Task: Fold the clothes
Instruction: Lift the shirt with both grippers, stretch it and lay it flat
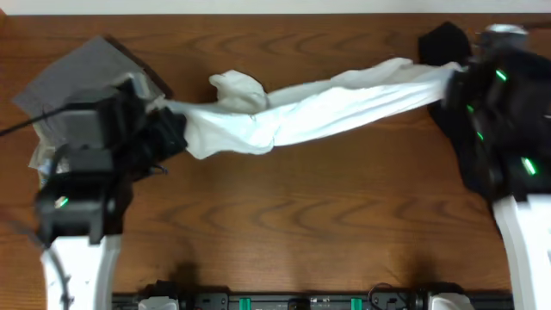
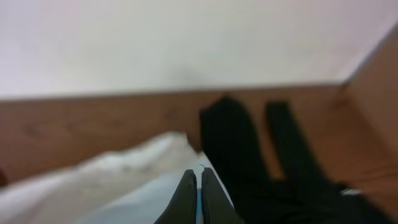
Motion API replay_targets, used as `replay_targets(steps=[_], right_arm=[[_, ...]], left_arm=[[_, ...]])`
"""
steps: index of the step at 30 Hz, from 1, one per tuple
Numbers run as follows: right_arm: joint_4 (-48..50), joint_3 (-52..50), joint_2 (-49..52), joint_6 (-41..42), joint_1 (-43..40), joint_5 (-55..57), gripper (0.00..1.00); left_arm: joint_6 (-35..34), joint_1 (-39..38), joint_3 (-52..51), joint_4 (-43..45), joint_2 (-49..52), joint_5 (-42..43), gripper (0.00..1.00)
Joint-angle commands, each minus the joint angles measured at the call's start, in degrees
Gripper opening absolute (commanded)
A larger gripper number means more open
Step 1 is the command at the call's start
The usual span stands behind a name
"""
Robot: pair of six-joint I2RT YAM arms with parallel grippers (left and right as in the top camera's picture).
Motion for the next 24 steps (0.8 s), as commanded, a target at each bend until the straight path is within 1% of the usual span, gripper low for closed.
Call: replay_targets(steps=[1, 5, 8, 10, 13, 19, 24], right_arm=[[-0.1, 0.7, -8.3, -2.9, -0.9, 4.8, 0.01], [-0.1, 2.1, -15.6, -4.8, -2.0, 8.5, 0.01], [-0.1, 3.4, -18.3, -5.2, -2.6, 9.8, 0.01], [-0.2, 4.2, -18.7, -5.4, -2.9, 9.7, 0.01], [0.0, 4.5, -18.2, -5.4, -2.9, 9.7, 0.01], [-0.9, 4.5, -12.1, -5.4, -2.9, 9.7, 0.01], [-0.5, 4.5, -2.1, -5.4, -2.9, 6.1, 0.01]], left_arm=[[1.4, 1.8, 8.4, -0.9, -3.1, 0.4, 0.06], [1.4, 3.2, 17.5, -0.9, -6.3, 0.1, 0.06], [1.4, 3.4, 22.4, -1.0, -8.2, -0.3, 0.06], [1.4, 3.4, 24.1, -1.1, -8.9, -0.9, 0.06], [1.4, 3.4, 24.0, -1.9, -8.9, -2.9, 0.06], [1.4, 3.4, 22.1, -4.9, -3.2, -3.7, 0.06], [2.5, 3.4, 21.0, -3.5, 7.6, -3.7, 0.06]])
